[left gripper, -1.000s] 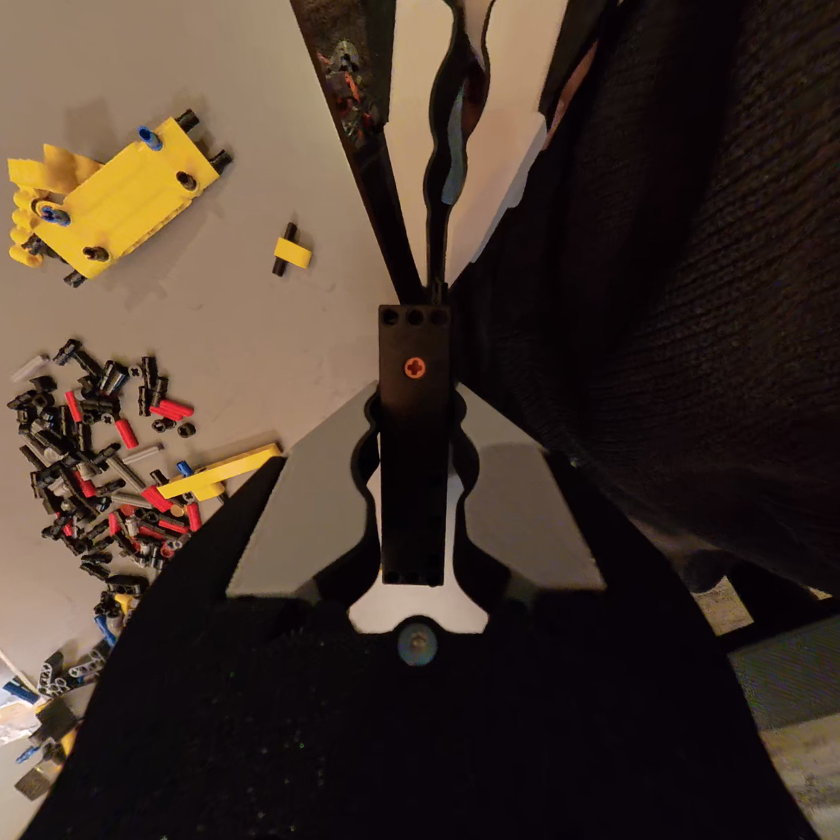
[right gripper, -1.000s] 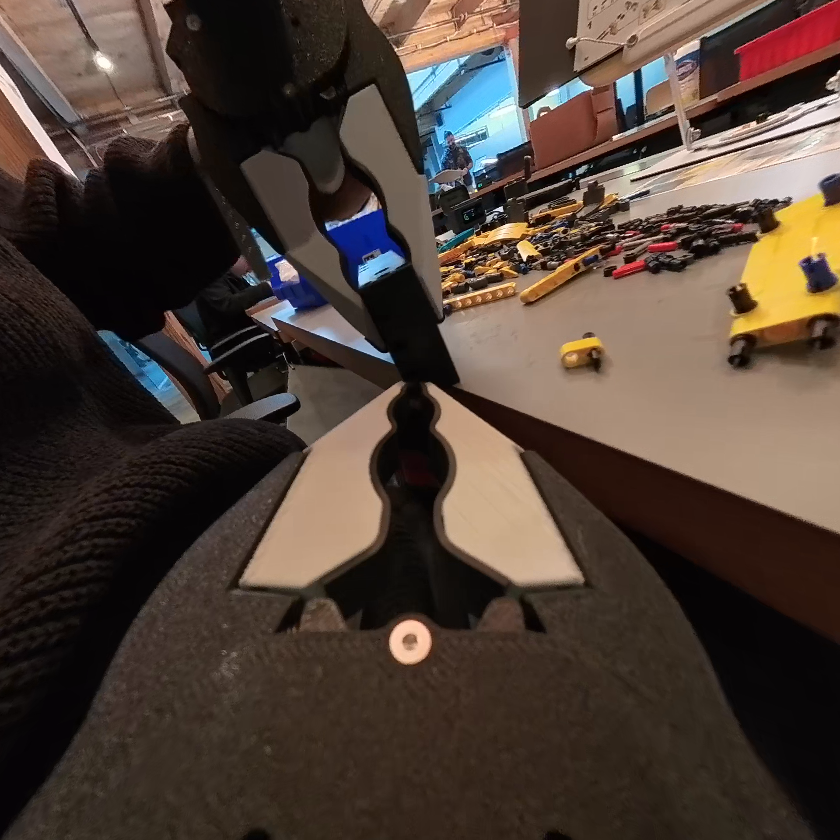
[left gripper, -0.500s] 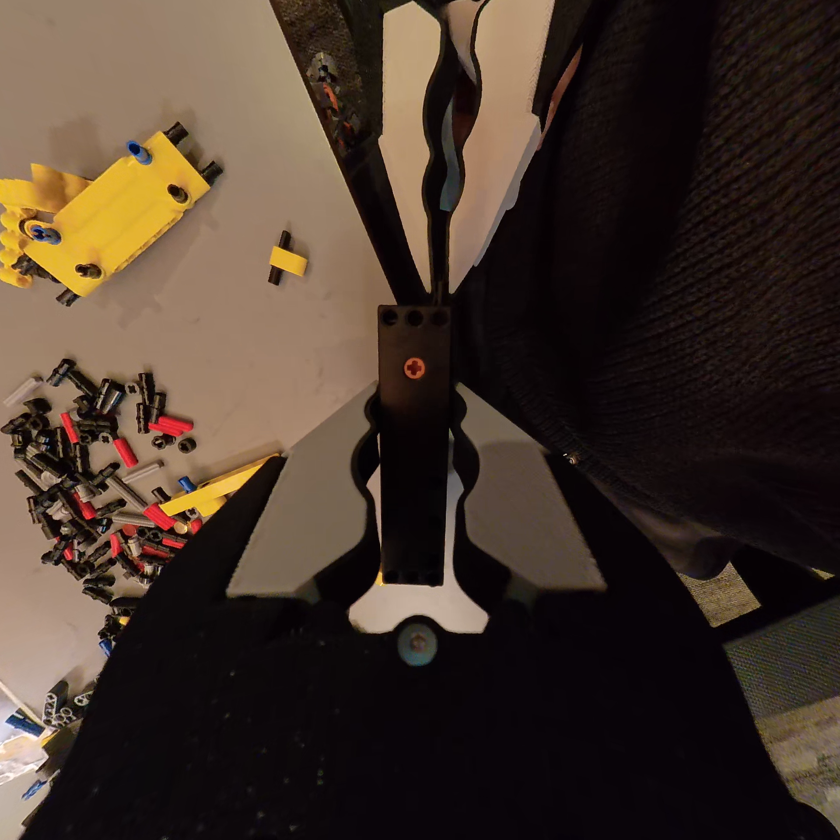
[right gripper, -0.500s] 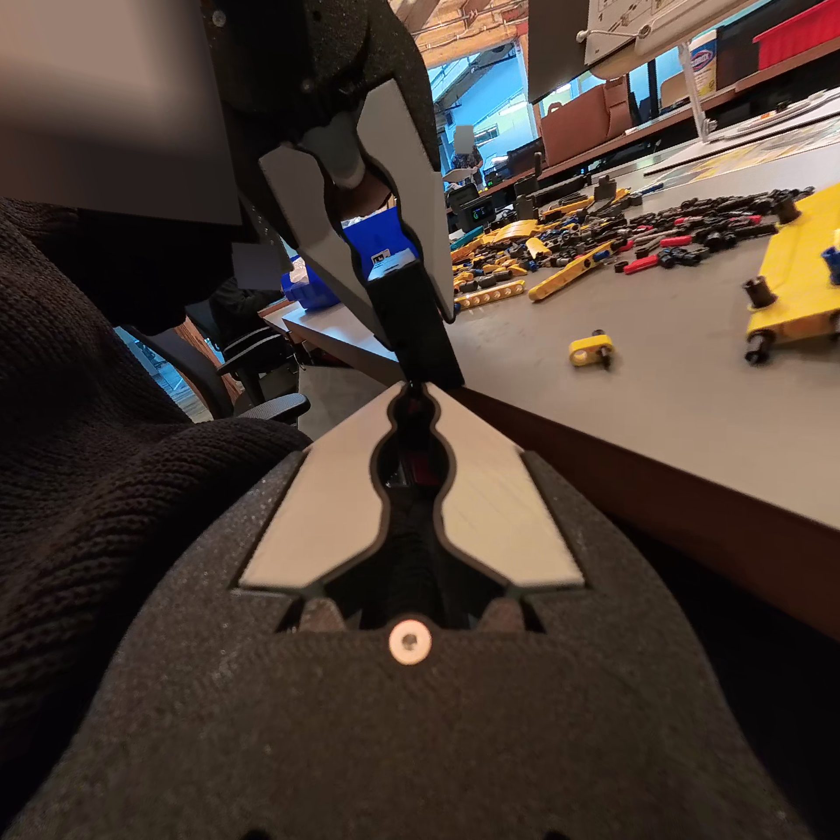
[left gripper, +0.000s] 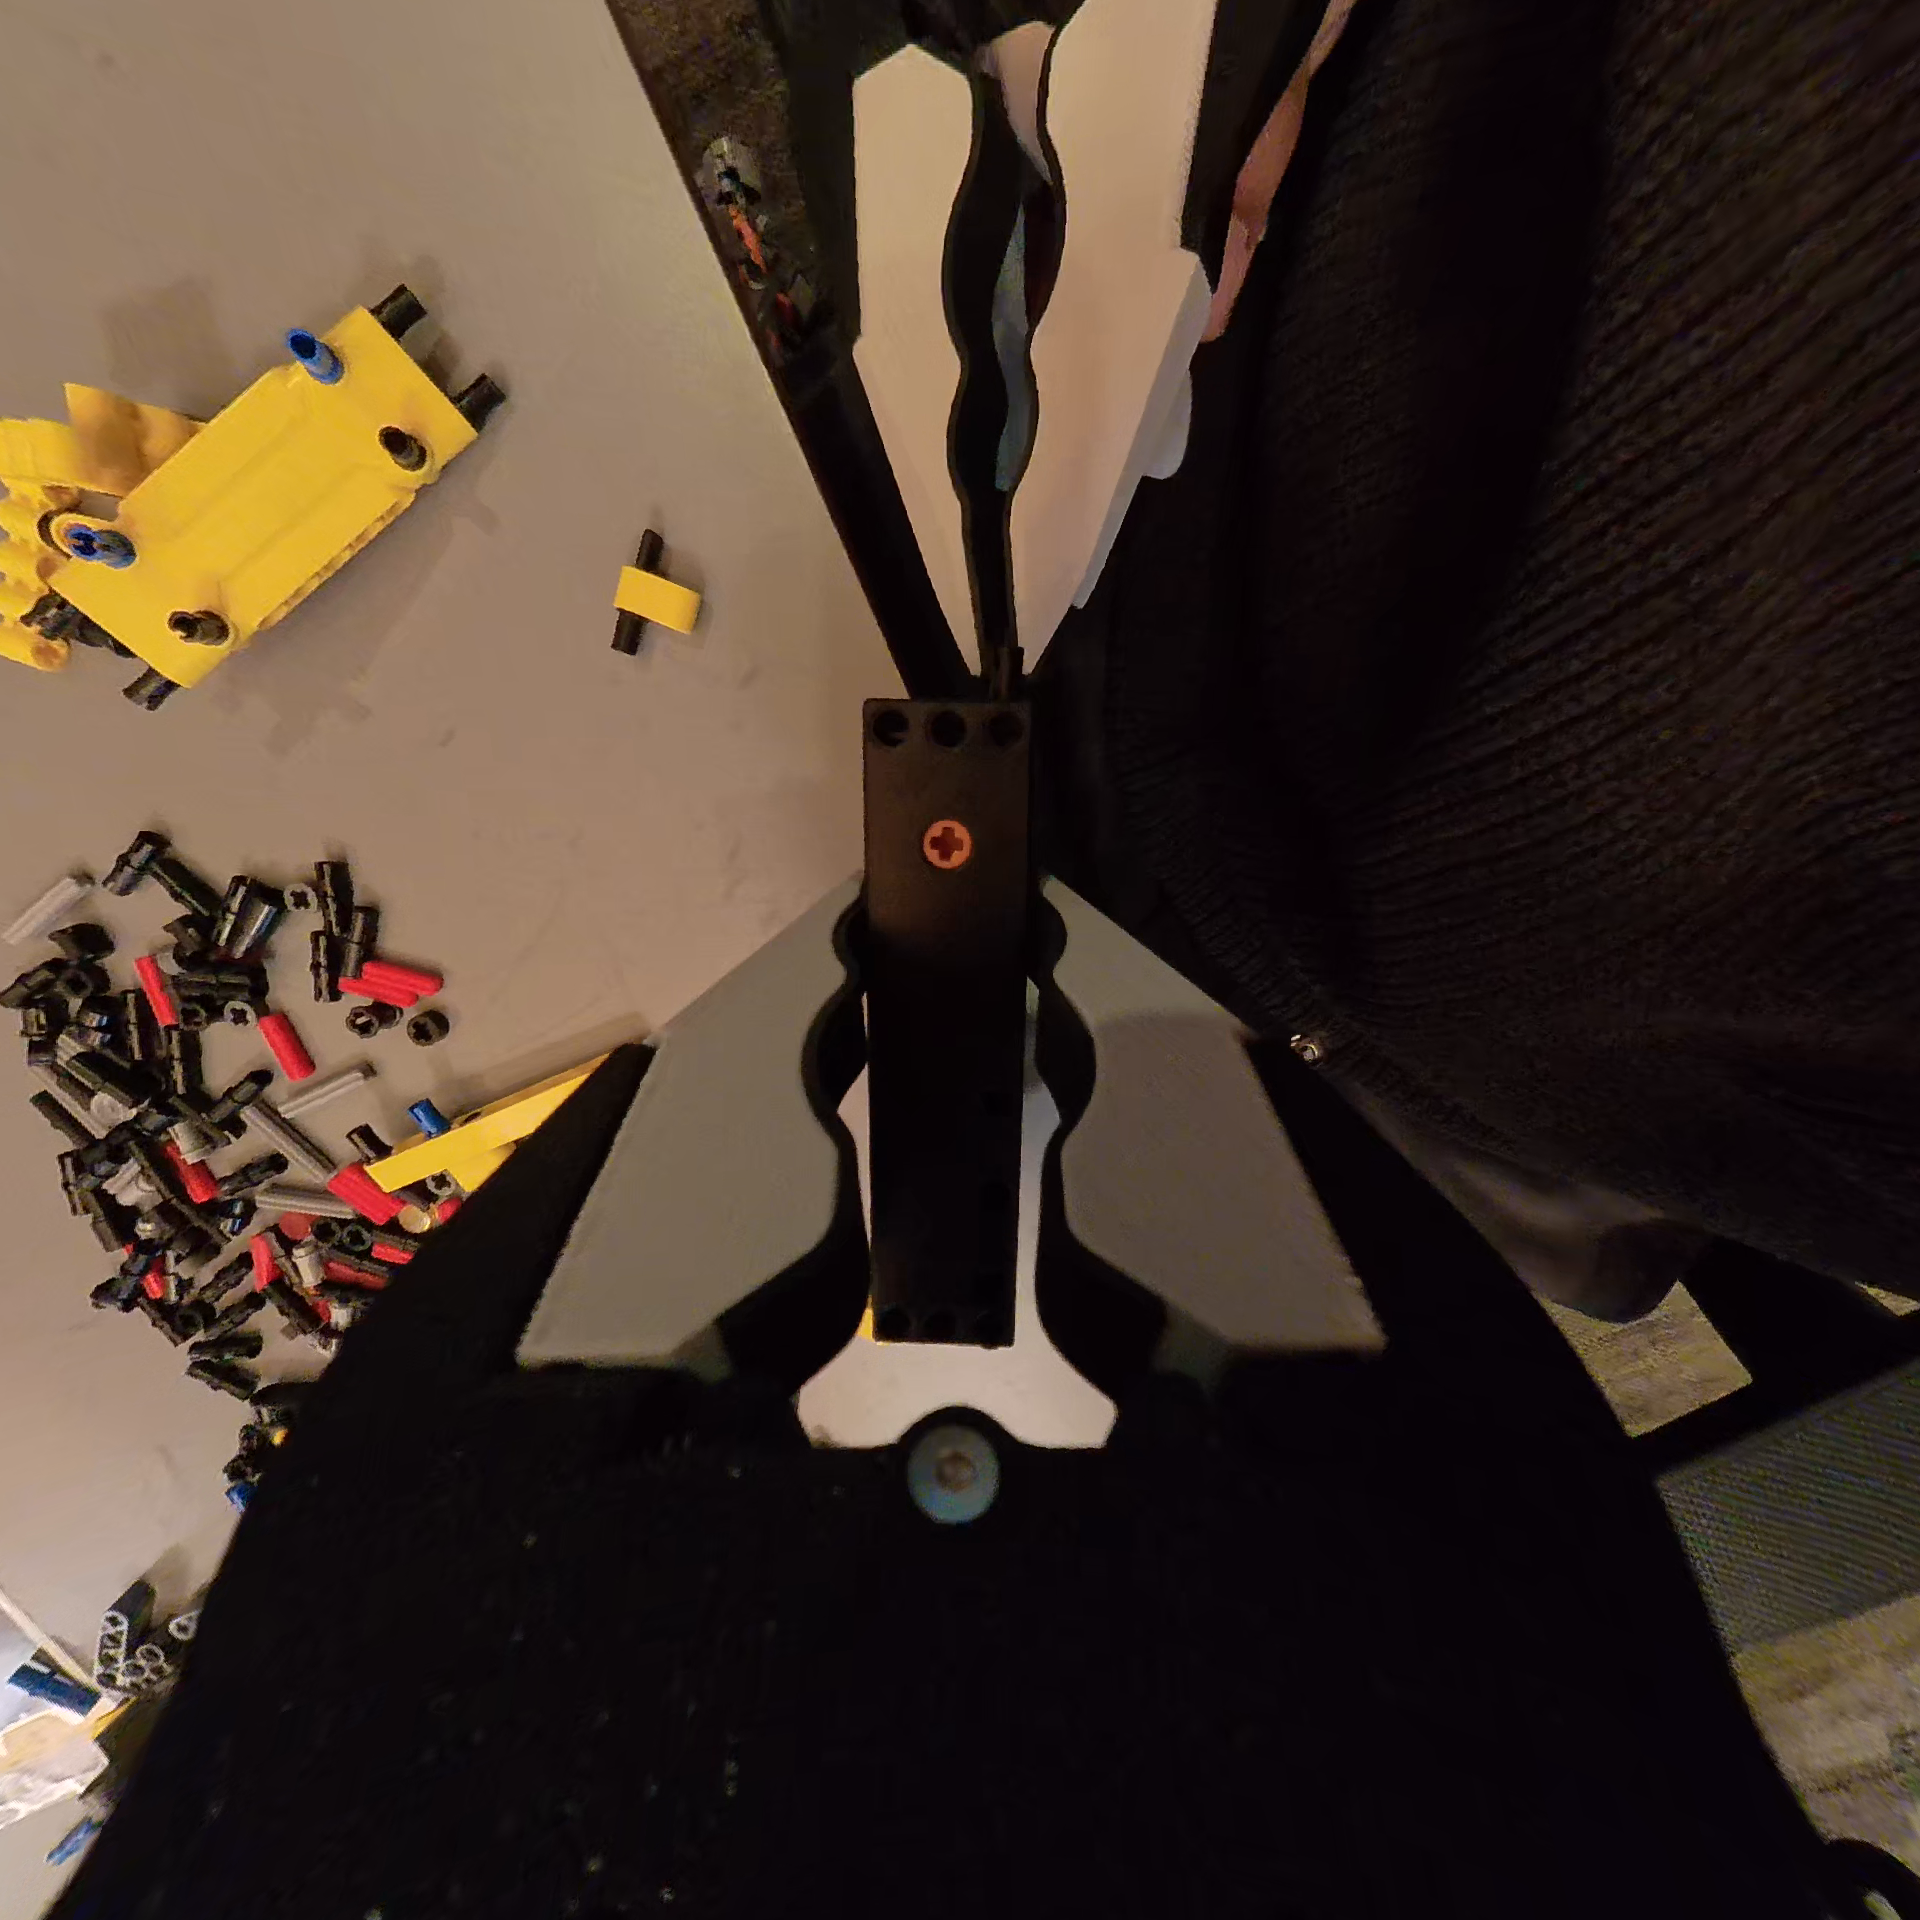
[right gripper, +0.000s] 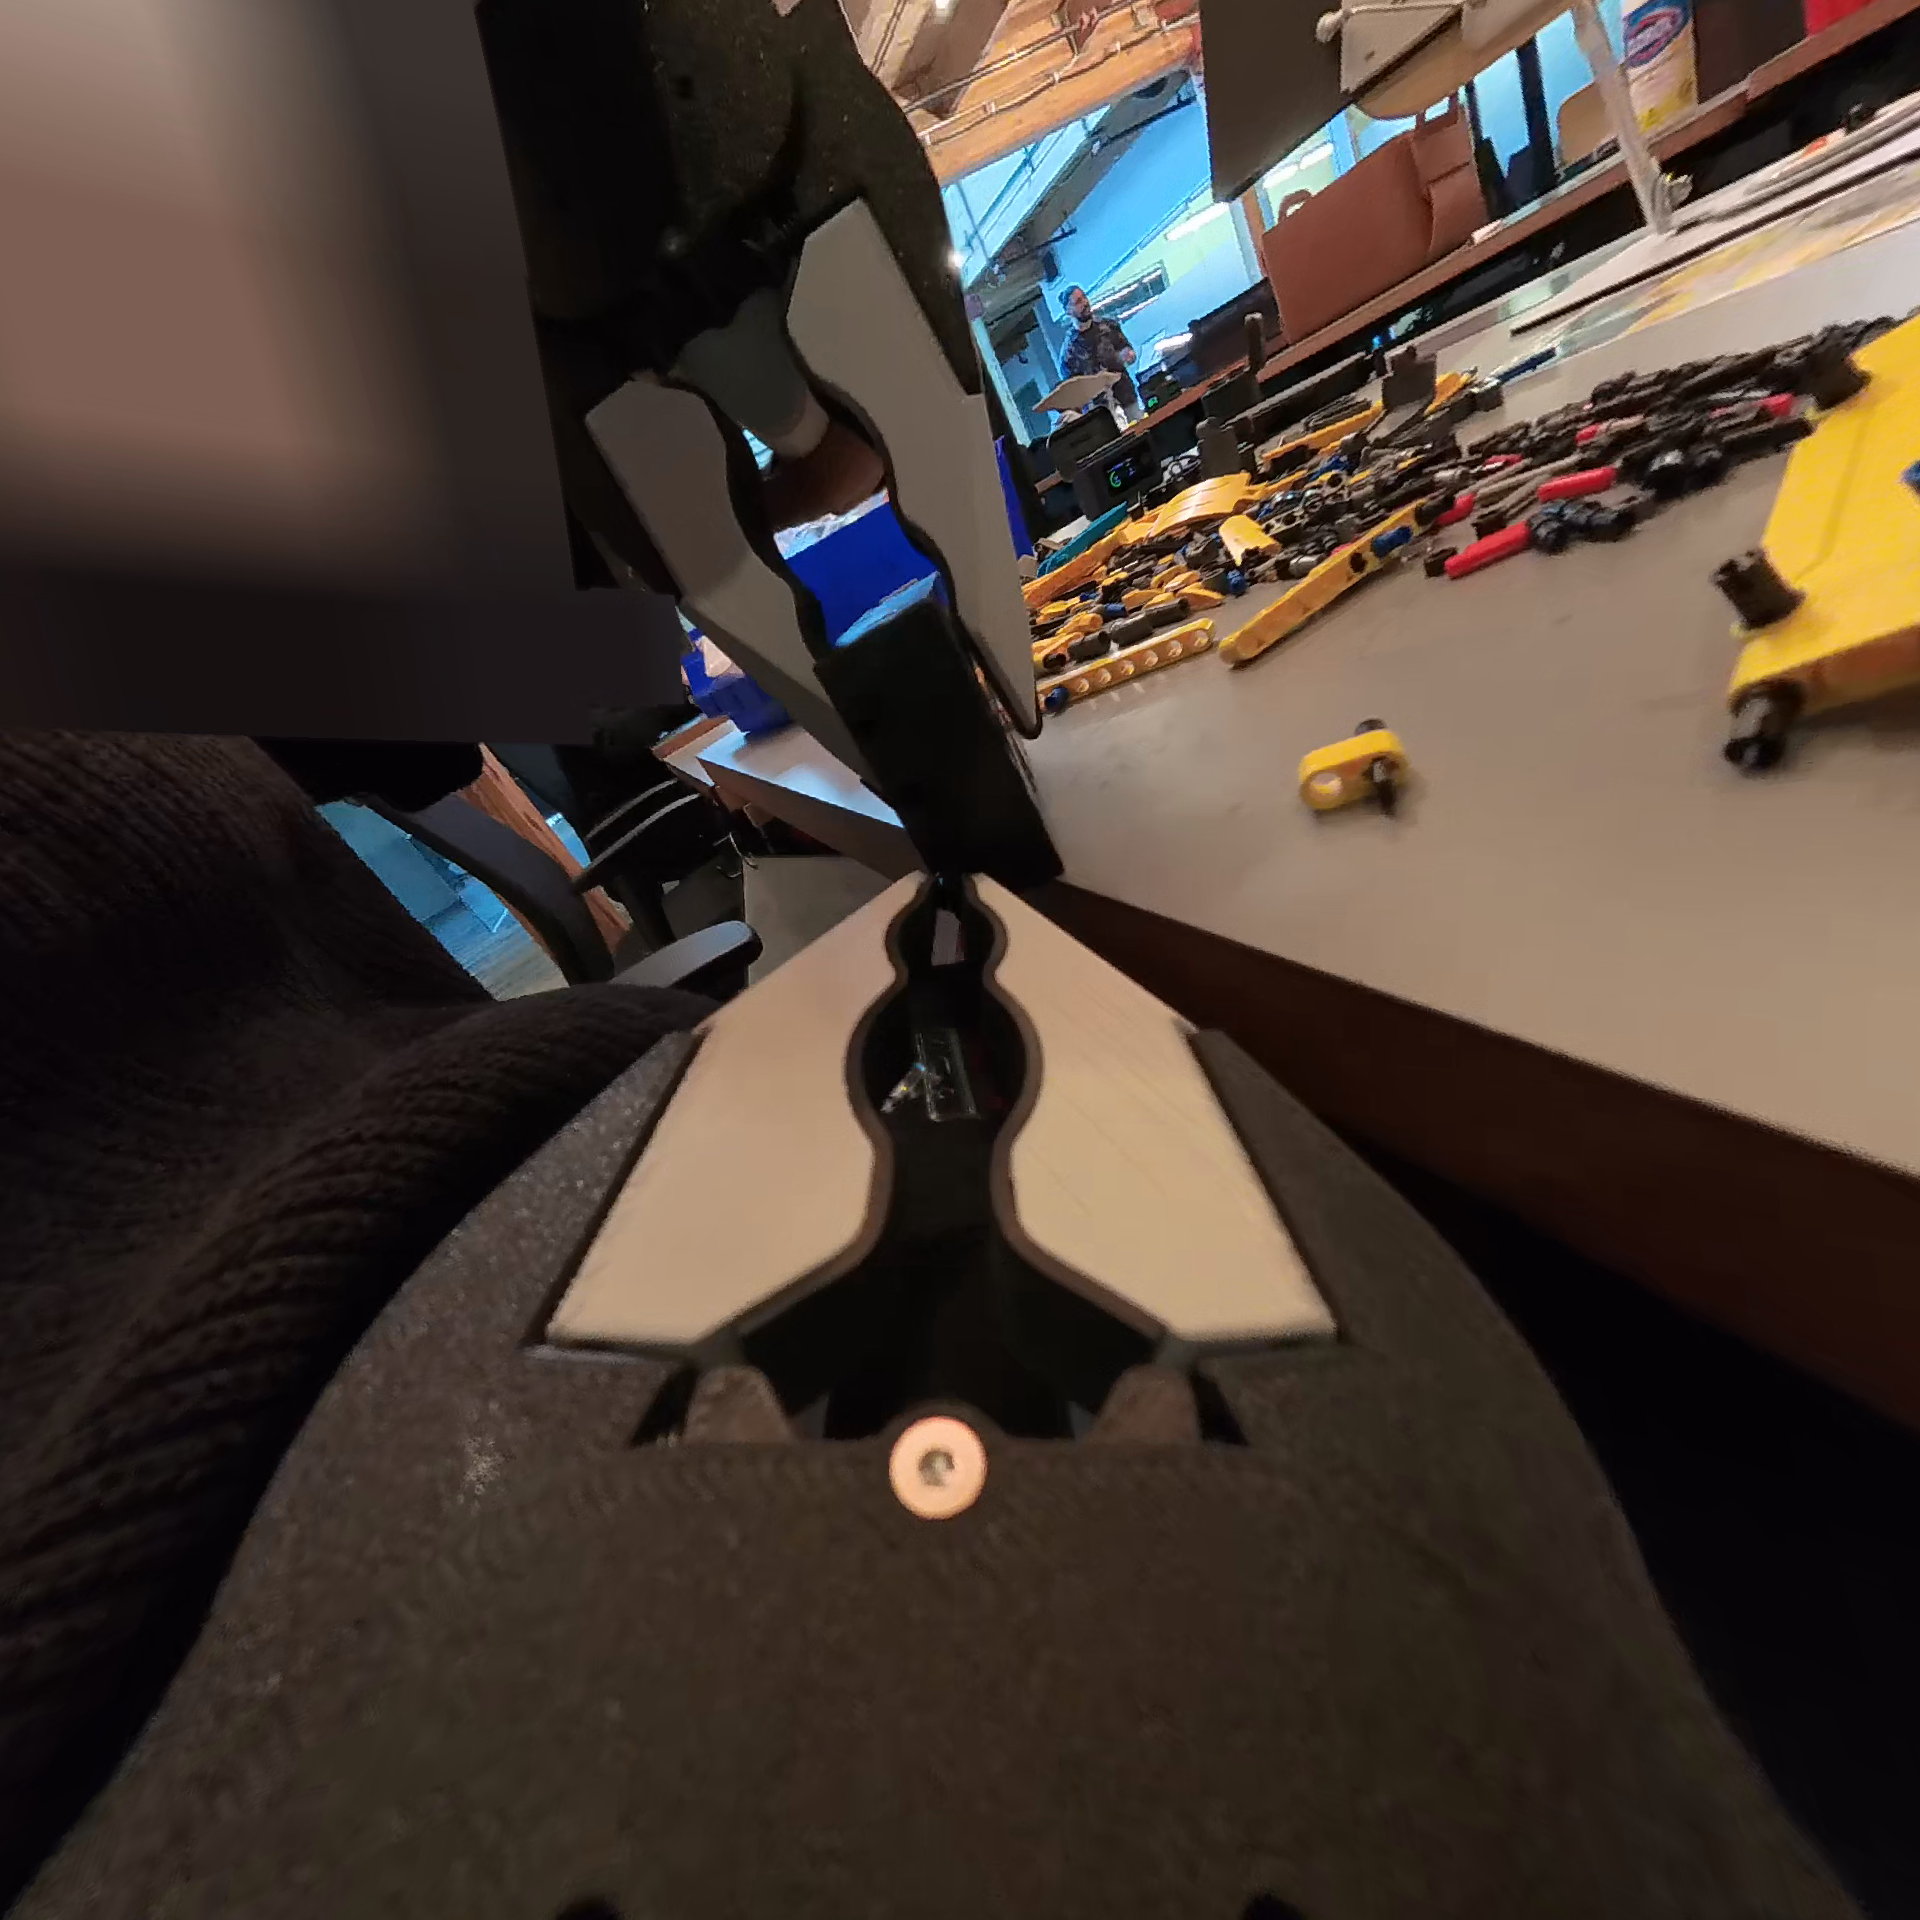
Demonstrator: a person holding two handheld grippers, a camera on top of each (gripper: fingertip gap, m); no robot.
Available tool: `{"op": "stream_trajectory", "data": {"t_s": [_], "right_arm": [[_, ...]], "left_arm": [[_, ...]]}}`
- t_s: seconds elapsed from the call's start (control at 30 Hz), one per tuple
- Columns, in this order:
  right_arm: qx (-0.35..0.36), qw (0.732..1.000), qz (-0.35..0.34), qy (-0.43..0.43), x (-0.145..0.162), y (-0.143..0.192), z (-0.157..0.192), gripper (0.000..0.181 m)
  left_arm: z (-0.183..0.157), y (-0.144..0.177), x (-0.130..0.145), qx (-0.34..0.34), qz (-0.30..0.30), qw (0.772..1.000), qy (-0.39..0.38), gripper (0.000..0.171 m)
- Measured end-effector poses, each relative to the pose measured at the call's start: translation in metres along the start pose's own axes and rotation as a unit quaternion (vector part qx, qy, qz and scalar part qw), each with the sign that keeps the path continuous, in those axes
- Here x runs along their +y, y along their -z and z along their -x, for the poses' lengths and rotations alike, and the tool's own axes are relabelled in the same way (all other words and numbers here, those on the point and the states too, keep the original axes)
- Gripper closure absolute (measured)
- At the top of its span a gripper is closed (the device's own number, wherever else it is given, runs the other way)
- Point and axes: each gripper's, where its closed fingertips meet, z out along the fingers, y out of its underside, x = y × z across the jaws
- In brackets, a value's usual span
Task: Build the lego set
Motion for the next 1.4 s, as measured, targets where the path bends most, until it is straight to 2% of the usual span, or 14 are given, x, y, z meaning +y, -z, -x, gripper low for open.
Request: {"op": "stream_trajectory", "data": {"t_s": [0.93, 1.1, 1.4], "right_arm": [[0.012, 1.0, 0.004, 0.025, -0.0007, -0.0012, -0.0015, 0.177], [0.03, 0.995, 0.018, 0.093, -0.0008, -0.0013, -0.0014, 0.176], [0.052, 0.966, 0.039, 0.249, -0.0006, -0.0015, -0.0008, 0.176]], "left_arm": [[0.0005, -0.0049, 0.0011, 0.008, -0.004, 1.0, 0.008, 0.146], [0.0004, -0.0053, 0.0004, 0.011, -0.018, 1.0, 0.01, 0.146], [-0.0004, -0.0059, 0.0002, 0.025, -0.023, 0.999, 0.007, 0.147]]}}
